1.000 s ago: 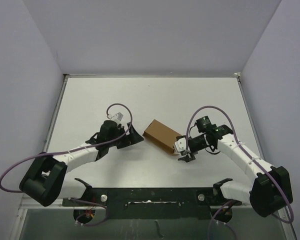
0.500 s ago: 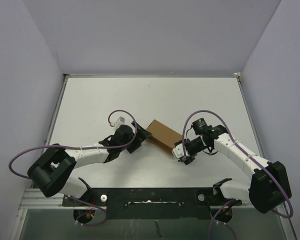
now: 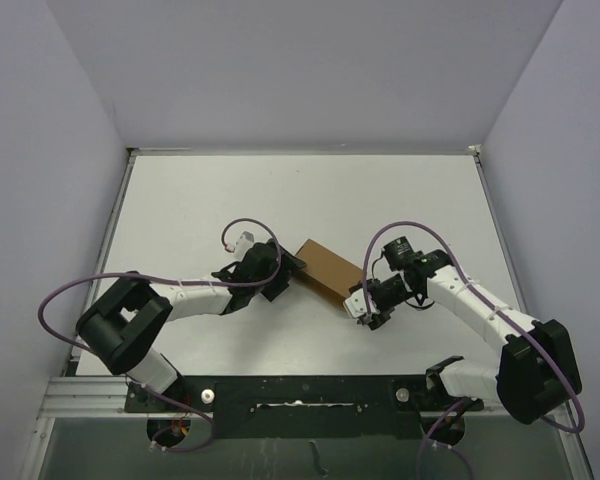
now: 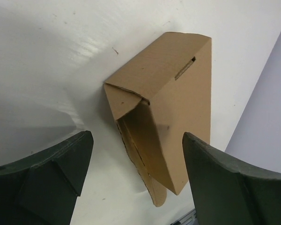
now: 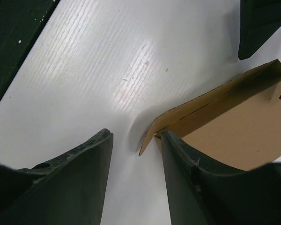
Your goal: Fold the paper box
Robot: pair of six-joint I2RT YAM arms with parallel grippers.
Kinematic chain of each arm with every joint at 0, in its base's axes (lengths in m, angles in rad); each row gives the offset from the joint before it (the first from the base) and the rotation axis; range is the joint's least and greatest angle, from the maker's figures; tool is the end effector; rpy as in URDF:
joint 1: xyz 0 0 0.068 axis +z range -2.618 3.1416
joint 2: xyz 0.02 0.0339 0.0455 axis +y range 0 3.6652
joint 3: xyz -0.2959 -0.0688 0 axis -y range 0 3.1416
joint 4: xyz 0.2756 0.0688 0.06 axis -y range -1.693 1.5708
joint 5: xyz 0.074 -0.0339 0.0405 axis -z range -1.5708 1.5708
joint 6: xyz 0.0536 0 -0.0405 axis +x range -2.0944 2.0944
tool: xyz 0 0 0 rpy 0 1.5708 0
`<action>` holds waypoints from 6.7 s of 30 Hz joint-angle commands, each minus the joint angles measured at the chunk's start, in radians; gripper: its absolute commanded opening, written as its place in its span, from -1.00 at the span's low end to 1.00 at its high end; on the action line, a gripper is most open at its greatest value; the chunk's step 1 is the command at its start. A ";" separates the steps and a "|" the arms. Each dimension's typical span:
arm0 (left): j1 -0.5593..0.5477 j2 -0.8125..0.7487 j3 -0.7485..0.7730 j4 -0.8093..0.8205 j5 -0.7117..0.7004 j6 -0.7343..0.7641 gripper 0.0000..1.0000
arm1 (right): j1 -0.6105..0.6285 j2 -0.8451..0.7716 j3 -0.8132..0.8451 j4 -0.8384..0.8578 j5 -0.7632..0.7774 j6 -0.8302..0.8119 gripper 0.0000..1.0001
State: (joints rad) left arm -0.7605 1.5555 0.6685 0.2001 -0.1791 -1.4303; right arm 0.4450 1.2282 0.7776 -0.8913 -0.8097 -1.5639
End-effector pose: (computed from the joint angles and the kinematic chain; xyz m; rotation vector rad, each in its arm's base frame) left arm 0.2486 -0.2234 0.1533 -0.8962 2.2612 -0.9225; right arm 0.1819 0.1297 0.2181 -2.1131 1.2018 0.7337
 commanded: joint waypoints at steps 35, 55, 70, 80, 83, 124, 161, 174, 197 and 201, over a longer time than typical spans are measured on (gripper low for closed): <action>0.035 0.099 -0.014 0.088 0.030 -0.037 0.07 | 0.159 0.032 -0.084 0.250 0.260 0.033 -0.29; 0.050 0.109 0.009 0.064 0.070 -0.019 -0.11 | 0.178 0.054 -0.077 0.303 0.298 0.070 -0.32; 0.059 0.105 0.010 0.064 0.079 -0.021 -0.15 | 0.219 0.090 -0.074 0.311 0.346 0.069 -0.41; 0.062 0.106 0.010 0.061 0.085 -0.019 -0.17 | 0.238 0.114 -0.060 0.324 0.382 0.082 -0.59; 0.063 0.108 0.012 0.062 0.088 -0.017 -0.17 | 0.247 0.125 -0.048 0.323 0.393 0.086 -0.72; 0.083 0.122 0.022 0.049 0.127 0.010 -0.20 | 0.340 0.359 0.256 0.050 0.406 0.072 -0.92; 0.108 0.164 0.005 0.065 0.176 0.073 -0.18 | 0.408 0.489 0.371 -0.023 0.442 0.128 -0.90; 0.110 0.169 0.000 0.082 0.185 0.074 -0.17 | 0.443 0.560 0.450 -0.082 0.471 0.143 -0.92; 0.113 0.175 -0.010 0.105 0.195 0.075 -0.17 | 0.454 0.603 0.523 -0.130 0.466 0.102 -0.92; 0.116 0.181 -0.010 0.112 0.201 0.073 -0.17 | 0.457 0.608 0.525 -0.131 0.466 0.094 -0.92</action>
State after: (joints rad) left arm -0.6468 1.6875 0.6739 0.3603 0.0166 -1.3830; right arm 0.8883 1.8305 1.2678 -1.0374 -0.3225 -1.4384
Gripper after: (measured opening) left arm 0.418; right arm 0.050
